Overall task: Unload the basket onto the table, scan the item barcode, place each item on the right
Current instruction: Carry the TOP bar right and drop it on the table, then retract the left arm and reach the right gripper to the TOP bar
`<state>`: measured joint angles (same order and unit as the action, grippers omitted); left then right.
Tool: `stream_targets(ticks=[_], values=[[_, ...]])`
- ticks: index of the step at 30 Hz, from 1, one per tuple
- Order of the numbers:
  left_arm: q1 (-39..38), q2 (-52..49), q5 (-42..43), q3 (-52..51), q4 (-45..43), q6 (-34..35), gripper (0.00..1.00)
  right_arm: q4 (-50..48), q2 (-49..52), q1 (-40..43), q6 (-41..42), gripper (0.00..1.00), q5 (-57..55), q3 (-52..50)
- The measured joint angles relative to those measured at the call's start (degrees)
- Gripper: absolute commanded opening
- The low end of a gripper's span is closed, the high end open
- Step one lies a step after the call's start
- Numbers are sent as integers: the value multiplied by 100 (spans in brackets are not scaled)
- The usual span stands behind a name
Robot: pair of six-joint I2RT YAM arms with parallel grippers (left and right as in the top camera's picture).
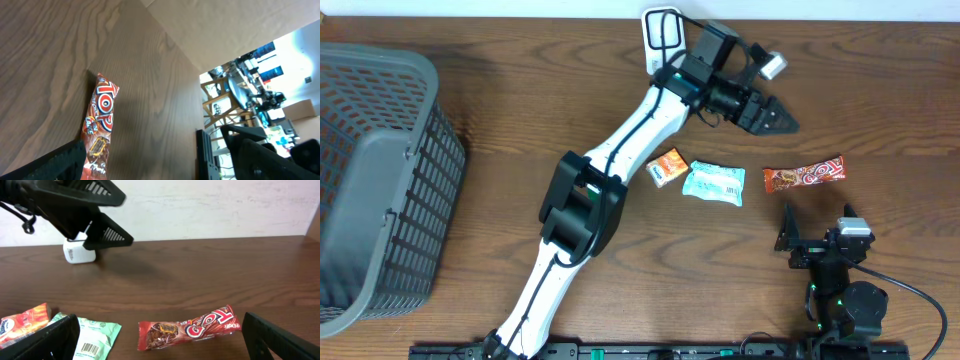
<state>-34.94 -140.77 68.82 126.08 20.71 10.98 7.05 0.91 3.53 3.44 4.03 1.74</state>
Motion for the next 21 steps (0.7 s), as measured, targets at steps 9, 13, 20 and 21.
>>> stream_targets(ticks=[9,13,20,21], values=[[730,1064,138,-7,262,90,98,-332,7,0,9,99,-103,-2],[1545,1985,157,-4,717,24,98,-393,7,0,470,99,20,50],[2992,3241,-105,15,2107,-669,98,1027,800,0,1397,99,-627,1458],[3115,3392,-249,15,2365,-815,98,1484,1176,0,1497,99,-868,1899]])
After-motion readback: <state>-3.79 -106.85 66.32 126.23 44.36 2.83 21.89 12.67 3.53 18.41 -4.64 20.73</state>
